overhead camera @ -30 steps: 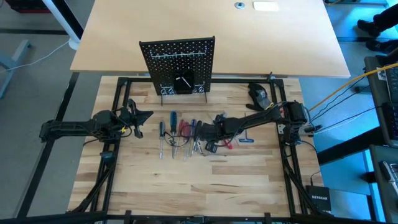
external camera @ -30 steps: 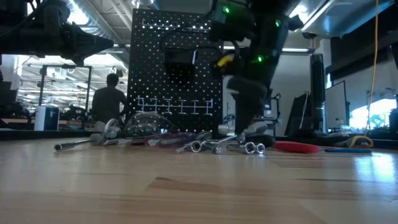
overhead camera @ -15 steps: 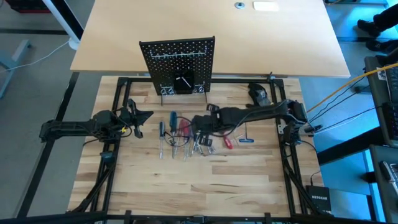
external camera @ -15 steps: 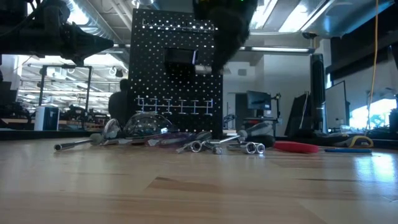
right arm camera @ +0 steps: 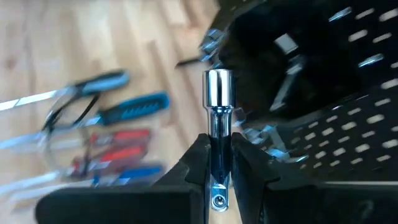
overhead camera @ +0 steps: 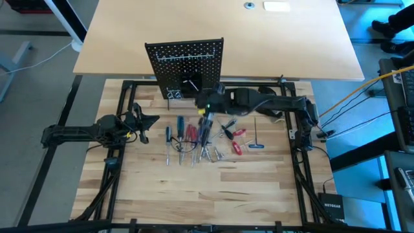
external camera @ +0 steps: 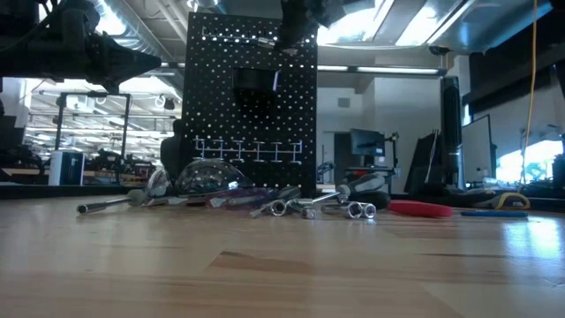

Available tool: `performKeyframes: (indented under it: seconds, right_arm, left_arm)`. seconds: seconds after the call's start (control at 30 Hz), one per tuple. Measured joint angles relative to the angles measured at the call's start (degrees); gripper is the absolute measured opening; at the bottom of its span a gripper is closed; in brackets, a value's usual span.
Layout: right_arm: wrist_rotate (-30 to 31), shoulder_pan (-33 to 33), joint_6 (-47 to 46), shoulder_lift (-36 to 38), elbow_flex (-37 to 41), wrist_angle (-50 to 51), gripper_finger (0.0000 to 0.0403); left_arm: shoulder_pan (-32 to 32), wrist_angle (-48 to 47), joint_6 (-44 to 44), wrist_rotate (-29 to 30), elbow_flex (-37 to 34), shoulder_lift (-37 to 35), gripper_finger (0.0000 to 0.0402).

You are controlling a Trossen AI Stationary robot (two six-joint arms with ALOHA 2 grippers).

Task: Hang tools onto peg board
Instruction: Put the top metal extension bar into the black bin on the peg board, then put the bottom right metal socket into the black bin on the peg board

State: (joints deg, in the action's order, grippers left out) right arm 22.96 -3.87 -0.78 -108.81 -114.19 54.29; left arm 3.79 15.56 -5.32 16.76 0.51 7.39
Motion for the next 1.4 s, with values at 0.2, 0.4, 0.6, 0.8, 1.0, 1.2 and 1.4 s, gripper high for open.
performKeyframes:
  seconds: [0.2, 0.4, 0.6, 0.8, 1.0, 1.2, 1.4]
  right_arm:
    - [-1.25, -4.31, 2.72, 0.0, -1.12, -7.57, 0.0048]
    - [-4.67, -8.22, 2.71, 0.02, -0.51, -14.83, 0.0048]
    - [-4.97, -10.52, 2.22, -0.49, -0.05, -16.35, 0.0059]
    - [-5.64, -11.31, -0.39, -2.17, 0.0, -16.24, 0.0079]
    - [-6.03, -11.2, -0.36, -3.46, -0.02, -16.7, 0.0107]
    - [-6.04, -10.54, 1.06, -3.27, -2.79, -12.45, 0.0132]
    - [-6.05, -6.42, 1.1, -3.06, -9.87, 0.3, 0.0135]
  left_arm:
    - [0.02, 0.01, -0.04, 0.01, 0.0, 0.01, 0.0001]
    - [0.01, 0.02, -0.11, 0.01, 0.0, 0.01, 0.0001]
    - [0.01, 0.03, -0.2, -0.01, 0.0, 0.01, 0.0001]
    - [0.02, 0.07, -0.26, 0.01, 0.0, -0.01, 0.0001]
    - [0.02, 0.03, -0.24, 0.01, 0.0, 0.01, 0.0001]
    - [0.01, -0.02, -0.27, 0.01, 0.0, -0.01, 0.0001]
    - [0.02, -0.16, -0.5, 0.01, 0.0, 0.01, 0.0001]
